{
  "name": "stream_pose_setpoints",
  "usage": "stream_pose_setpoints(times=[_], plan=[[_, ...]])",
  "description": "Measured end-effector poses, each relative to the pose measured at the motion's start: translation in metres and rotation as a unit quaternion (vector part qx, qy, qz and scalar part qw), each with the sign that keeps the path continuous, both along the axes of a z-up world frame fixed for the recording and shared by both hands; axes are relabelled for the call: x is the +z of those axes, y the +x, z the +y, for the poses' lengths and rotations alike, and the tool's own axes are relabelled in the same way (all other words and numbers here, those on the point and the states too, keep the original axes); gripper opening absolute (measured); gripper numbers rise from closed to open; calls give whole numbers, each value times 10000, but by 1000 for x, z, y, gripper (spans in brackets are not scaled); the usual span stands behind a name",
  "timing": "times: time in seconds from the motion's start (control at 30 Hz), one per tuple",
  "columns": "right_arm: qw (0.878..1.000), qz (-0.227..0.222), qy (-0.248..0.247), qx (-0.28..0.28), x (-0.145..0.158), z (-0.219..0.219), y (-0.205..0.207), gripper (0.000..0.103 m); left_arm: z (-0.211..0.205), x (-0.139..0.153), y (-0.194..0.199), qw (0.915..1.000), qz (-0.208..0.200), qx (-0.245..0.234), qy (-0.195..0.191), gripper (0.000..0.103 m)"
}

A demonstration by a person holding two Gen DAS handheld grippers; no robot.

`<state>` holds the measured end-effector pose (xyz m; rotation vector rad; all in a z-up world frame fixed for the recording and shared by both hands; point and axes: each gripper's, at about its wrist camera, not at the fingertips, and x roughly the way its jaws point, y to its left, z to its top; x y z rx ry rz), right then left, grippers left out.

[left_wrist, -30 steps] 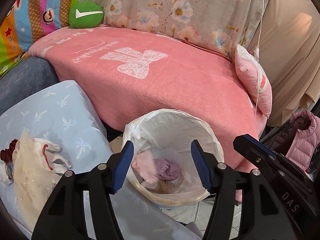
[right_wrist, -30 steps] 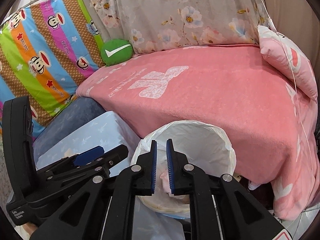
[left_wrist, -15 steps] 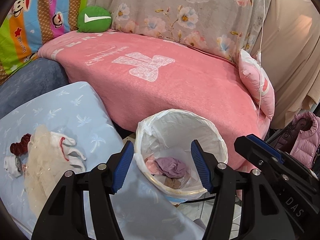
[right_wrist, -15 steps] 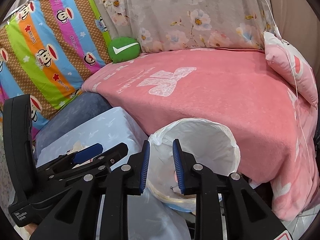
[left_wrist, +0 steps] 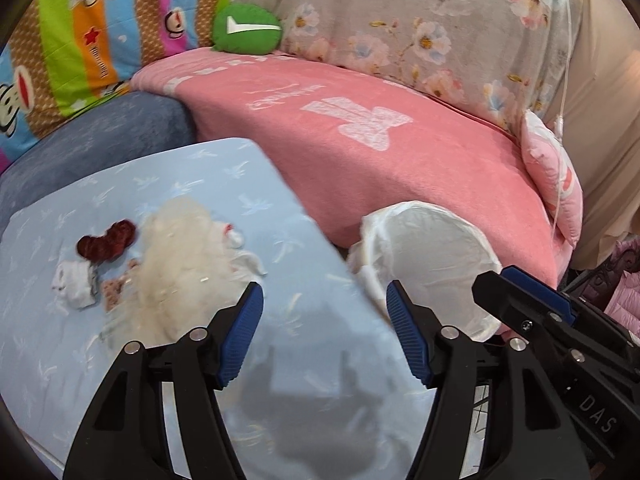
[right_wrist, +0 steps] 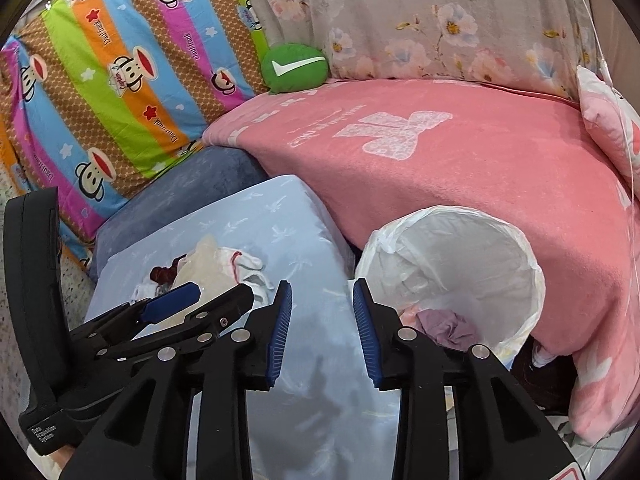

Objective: Collect trash
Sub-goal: 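Move both tools back to the table and grasp the tulle veil with the right tool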

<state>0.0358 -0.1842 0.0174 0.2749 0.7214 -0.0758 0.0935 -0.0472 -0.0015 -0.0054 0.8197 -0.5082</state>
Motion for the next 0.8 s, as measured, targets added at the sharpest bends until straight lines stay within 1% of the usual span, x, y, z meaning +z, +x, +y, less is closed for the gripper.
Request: stream_pose_setpoints(times=[0.03,0.17,0.23,0.3,0.4,0.6,0.8], plan=[[10000,22,-15,57,-1,7,2,37,9,-1,2,10000,24,85,0,66],[9997,98,-41,230,-6,28,9,41,38,-7,5,9993,87,375,24,70],[9994,123,-68,309,-7,39,13,46,53,-9,7,9985,101,532,53,73],[9990,147,-116,400,-9,50,18,48,67,-12,8,9976,116,675,70,75],[9983,188,-171,534,-13,66,26,52,87,-15,11,9961,163,868,71,75],[9961,348,-207,785,-27,96,52,55,125,-25,17,9921,285,1219,52,76],[9933,547,-304,975,-48,123,83,60,155,-37,28,9880,462,1471,31,76]])
